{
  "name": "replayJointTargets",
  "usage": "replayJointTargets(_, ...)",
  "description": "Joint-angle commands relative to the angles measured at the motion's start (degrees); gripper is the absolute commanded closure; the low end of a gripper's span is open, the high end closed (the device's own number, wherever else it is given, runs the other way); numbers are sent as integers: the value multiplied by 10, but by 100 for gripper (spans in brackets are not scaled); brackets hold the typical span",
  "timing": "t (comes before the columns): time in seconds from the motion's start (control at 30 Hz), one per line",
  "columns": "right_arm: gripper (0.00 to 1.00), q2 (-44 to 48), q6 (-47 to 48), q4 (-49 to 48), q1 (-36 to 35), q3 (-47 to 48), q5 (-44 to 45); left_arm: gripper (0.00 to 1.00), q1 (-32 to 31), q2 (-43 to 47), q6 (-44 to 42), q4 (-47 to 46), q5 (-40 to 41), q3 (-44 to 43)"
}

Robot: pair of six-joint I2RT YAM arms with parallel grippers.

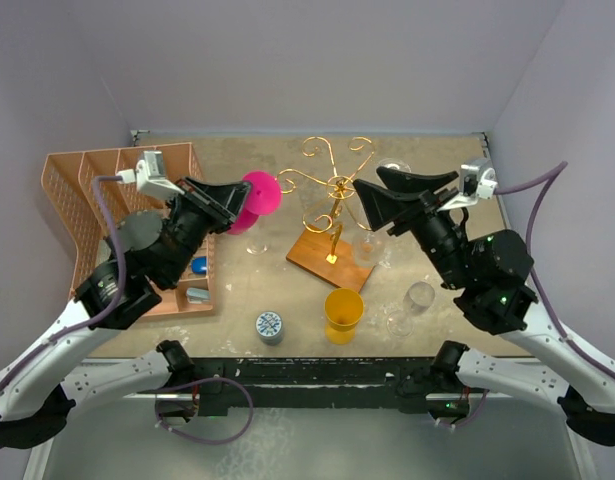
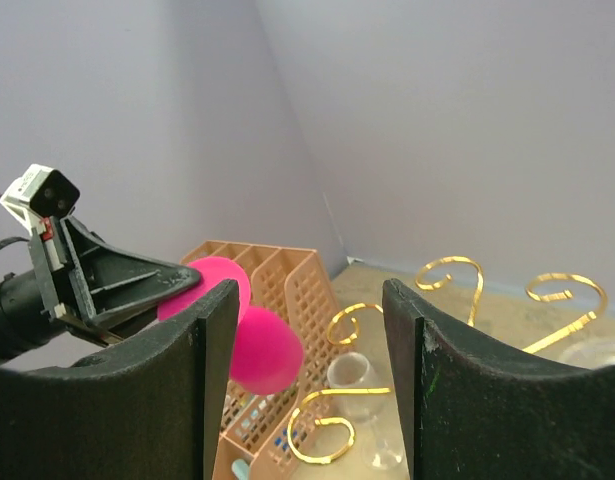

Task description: Place the wine glass upside down on the wine glass rack

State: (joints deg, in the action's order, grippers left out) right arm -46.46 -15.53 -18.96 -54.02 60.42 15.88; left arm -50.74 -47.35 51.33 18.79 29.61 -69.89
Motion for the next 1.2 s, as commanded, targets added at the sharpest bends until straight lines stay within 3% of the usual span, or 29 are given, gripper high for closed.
replayJointTargets(0.0, 39, 37, -44, 73, -3, -1, 75, 100, 1, -24, 42, -68, -50, 24)
replayJointTargets(0.53, 39, 105, -79, 117, -3, -37, 53, 100, 2, -123, 114, -248, -34, 82)
replayJointTargets(0.9, 39, 119, -83, 132, -3, -33, 40, 100, 15, -162, 117, -274, 21, 74)
replayJointTargets(1.17, 39, 125, -89, 123, -3, -36, 39, 100, 46, -187, 137, -307, -35, 70)
